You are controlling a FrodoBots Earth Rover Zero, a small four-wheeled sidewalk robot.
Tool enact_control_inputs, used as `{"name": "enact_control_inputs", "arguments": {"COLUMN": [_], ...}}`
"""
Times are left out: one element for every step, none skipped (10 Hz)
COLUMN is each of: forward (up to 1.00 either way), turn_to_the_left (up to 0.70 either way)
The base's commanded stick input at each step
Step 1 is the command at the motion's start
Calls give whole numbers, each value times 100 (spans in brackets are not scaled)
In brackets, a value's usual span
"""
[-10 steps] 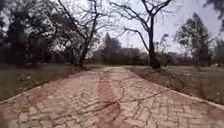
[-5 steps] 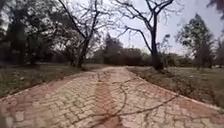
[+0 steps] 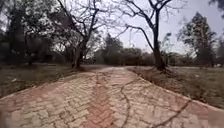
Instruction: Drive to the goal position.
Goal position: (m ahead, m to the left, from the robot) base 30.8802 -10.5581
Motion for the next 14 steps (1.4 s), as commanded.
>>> {"name": "enact_control_inputs", "arguments": {"forward": [70, 70, 70, 70, 70, 70, 70, 70, 70, 70, 70, 70, 70, 70], "turn_to_the_left": [0, 0, 0, 0, 0, 0, 0, 0, 0, 0, 0, 0, 0, 0]}}
